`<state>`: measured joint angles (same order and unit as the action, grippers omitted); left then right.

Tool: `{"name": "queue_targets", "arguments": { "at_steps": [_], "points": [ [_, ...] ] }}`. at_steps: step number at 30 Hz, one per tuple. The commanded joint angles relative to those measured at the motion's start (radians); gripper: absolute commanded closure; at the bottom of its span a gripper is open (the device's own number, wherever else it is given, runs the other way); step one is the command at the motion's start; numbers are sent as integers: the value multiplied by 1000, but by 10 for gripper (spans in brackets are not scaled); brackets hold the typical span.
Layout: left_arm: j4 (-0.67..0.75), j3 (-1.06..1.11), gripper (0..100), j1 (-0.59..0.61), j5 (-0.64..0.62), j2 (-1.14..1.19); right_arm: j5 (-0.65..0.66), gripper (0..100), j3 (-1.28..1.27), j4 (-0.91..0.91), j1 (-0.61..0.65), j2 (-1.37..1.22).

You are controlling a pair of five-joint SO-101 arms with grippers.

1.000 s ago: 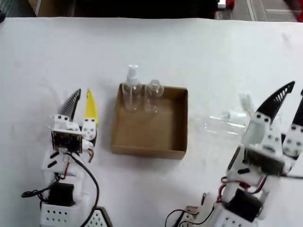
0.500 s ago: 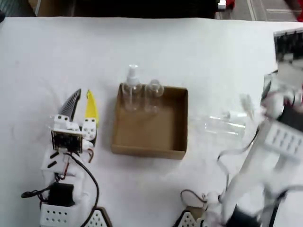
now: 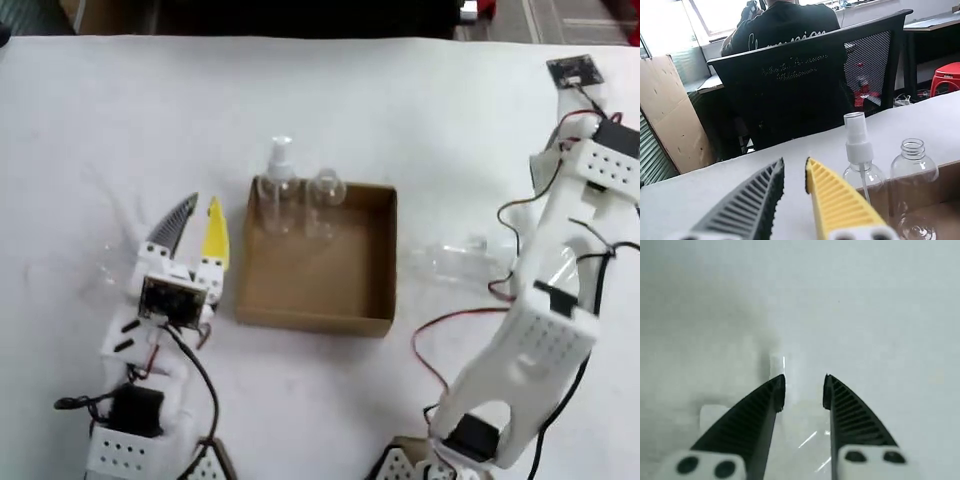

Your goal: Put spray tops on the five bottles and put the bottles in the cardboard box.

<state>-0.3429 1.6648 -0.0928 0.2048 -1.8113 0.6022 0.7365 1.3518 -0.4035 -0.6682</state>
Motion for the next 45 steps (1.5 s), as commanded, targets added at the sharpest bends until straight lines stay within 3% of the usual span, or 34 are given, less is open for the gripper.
{"name": "queue_targets", "arguments": {
  "at_steps": [1,11,17,20,25,33,38,45],
  "points": [
    [9,-12,924,-19,9,-8,8,892,163,35,10,-93],
    [3,-44,924,-16,3,-7,8,892,354,162,56,-289],
    [-184,-199,924,-12,9,-5,8,892,367,176,28,-312],
    [-201,-230,924,-12,51,28,8,892,367,177,18,-311],
    [-210,-354,924,38,106,282,34,892,368,185,2,-311],
    [-365,-663,924,124,-44,820,150,892,368,200,-33,-315],
    [-321,-651,924,128,-48,960,153,892,368,203,-30,-321],
    [-100,-493,924,131,-48,981,153,892,358,203,-10,-323]
  ]
}}
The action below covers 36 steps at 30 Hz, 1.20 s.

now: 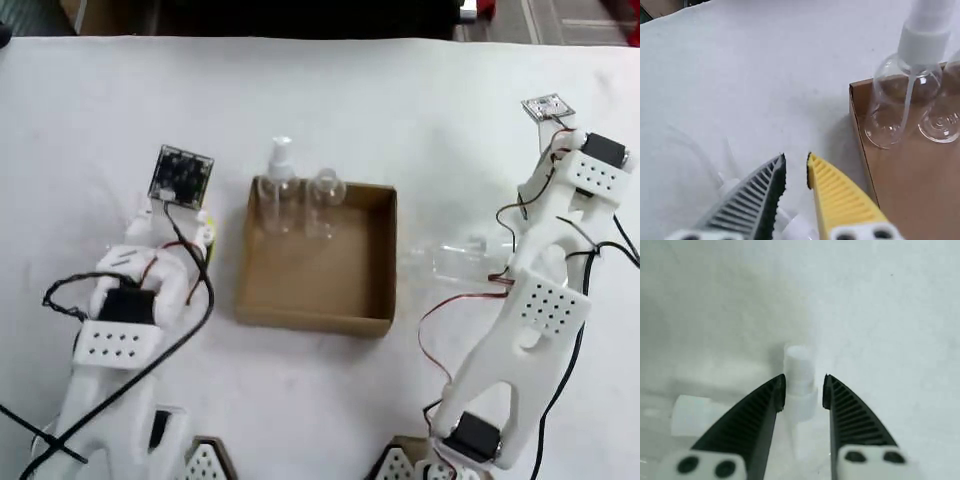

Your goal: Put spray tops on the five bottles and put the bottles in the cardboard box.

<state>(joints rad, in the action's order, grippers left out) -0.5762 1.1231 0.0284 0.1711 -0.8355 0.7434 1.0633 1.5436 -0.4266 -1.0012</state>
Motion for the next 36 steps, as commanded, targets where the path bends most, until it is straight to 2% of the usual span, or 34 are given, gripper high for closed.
{"name": "queue_targets", "arguments": {
  "at_steps": [1,9,12,22,27,36],
  "points": [
    [163,68,924,10,-11,5,12,892,31,12,16,10],
    [218,103,922,94,-21,5,6,894,31,5,22,8],
    [218,103,921,113,-92,5,5,895,31,5,28,8],
    [218,104,920,111,-109,7,3,900,41,-10,39,-59],
    [218,104,920,107,-104,7,11,984,41,-18,61,-59],
    [219,104,920,105,-104,7,3,982,133,-15,85,-48]
  ]
}}
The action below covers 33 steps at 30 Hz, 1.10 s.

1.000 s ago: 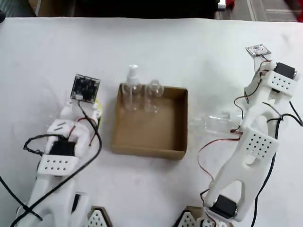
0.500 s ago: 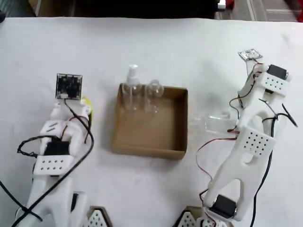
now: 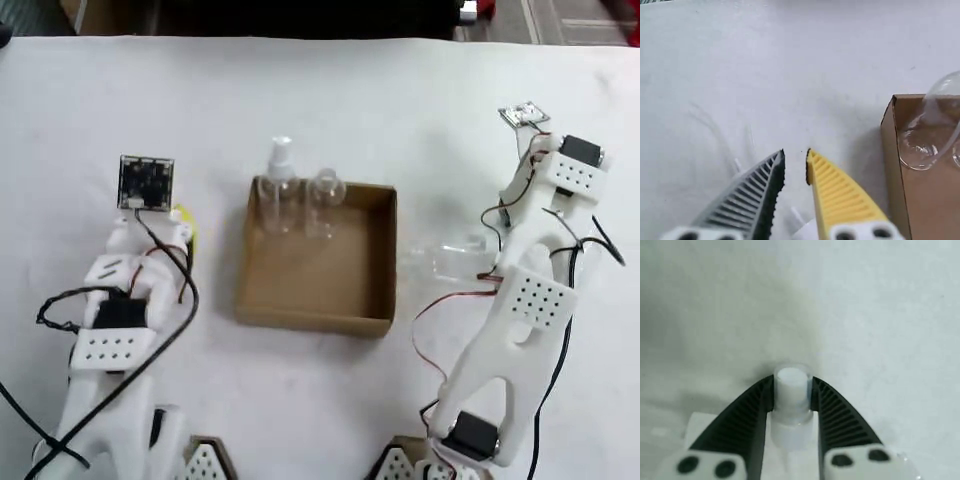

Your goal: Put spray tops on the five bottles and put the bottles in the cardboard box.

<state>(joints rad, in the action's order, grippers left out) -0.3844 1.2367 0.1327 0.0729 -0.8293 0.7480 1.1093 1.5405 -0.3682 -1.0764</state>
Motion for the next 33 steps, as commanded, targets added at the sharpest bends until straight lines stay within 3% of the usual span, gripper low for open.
{"name": "queue_targets", "arguments": {
  "at_steps": [1,6,12,22,26,30,33],
  "points": [
    [28,-9,920,1,-6,1,-2,982,120,-10,27,28],
    [28,-9,920,1,-6,1,-18,982,298,110,50,47],
    [51,-8,920,2,-6,7,-201,982,557,180,77,59],
    [54,-8,921,7,-6,7,-417,982,543,183,154,142],
    [54,-8,921,7,-6,7,-434,982,545,183,159,177],
    [55,-3,921,7,-6,7,-394,982,546,185,96,222],
    [92,21,921,5,-5,1,-370,982,548,171,-36,291]
  ]
}}
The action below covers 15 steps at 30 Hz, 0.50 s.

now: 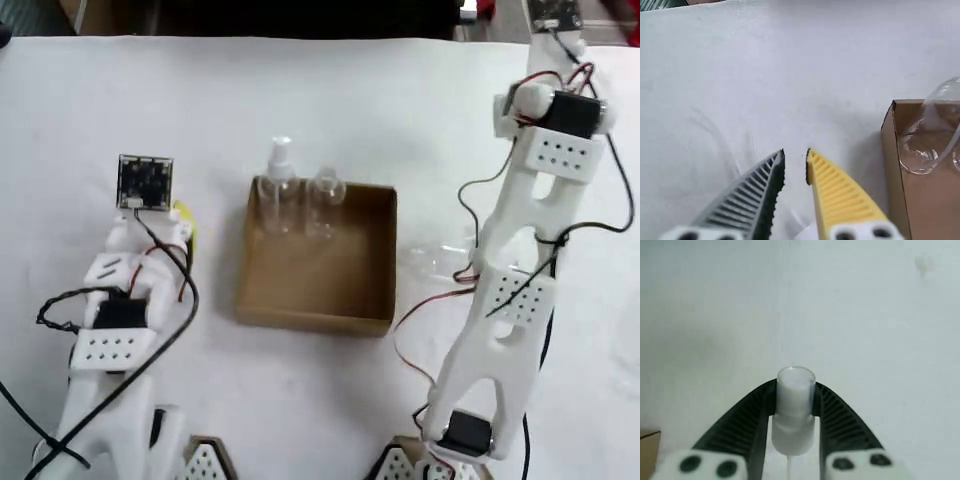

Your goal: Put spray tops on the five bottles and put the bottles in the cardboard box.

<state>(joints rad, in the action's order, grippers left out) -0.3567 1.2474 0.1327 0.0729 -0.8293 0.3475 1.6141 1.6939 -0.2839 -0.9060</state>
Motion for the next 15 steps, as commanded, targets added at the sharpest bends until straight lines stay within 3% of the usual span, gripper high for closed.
{"name": "queue_targets", "arguments": {
  "at_steps": [1,7,15],
  "points": [
    [83,20,921,7,-5,1,44,982,48,-7,-183,145],
    [104,28,921,2,-5,1,141,983,8,-344,-559,113],
    [97,29,922,4,-5,1,362,983,-41,-410,-714,-97]
  ]
}}
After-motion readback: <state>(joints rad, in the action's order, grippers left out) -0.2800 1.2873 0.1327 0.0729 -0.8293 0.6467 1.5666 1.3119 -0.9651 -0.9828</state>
